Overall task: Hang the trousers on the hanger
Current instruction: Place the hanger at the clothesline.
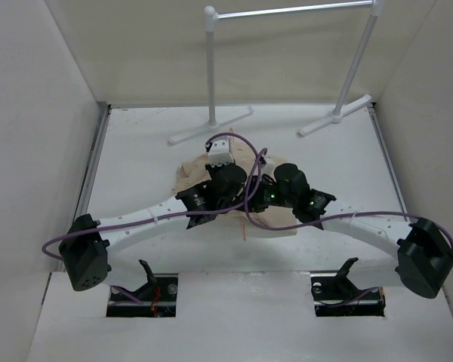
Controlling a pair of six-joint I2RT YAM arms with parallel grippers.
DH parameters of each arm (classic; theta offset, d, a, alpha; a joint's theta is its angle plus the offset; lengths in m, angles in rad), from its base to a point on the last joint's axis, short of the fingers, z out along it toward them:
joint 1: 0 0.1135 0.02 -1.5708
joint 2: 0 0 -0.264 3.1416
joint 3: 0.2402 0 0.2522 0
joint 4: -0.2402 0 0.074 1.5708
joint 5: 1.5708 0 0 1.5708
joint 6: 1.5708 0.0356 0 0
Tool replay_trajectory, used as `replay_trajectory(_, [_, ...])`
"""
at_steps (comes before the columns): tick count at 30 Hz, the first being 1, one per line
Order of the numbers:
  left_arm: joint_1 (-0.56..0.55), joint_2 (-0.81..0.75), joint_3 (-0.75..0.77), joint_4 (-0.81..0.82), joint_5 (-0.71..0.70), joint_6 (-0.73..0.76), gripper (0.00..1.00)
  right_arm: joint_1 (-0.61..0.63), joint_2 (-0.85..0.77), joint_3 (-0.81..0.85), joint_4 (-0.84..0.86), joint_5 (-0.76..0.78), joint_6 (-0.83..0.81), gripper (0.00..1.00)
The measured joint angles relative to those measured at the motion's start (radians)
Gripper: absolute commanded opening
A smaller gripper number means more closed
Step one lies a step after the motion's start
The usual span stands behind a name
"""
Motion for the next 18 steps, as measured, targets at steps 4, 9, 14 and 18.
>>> replay_trajectory(4, [0.0,-0.015,0.0,-0.003,-0.001,0.004,0.0,0.022,0.005,-0.002,0.063,0.025,0.023,0.08])
replay_trajectory(9, [-0.007,-0.045,0.0,0.001,0.0,0.009,0.27,0.03,-0.032,-0.028,0.123,0.047,0.069,0.04])
replay_trajectory(14, [-0.01,-0.077,0.011,0.003,0.021,0.008,0.64,0.027,-0.104,-0.034,0.126,0.064,0.114,0.03])
replay_trajectory(18, [0.002,-0.129,0.058,-0.011,0.047,0.01,1.0,0.004,-0.163,-0.023,0.123,0.056,0.133,0.03])
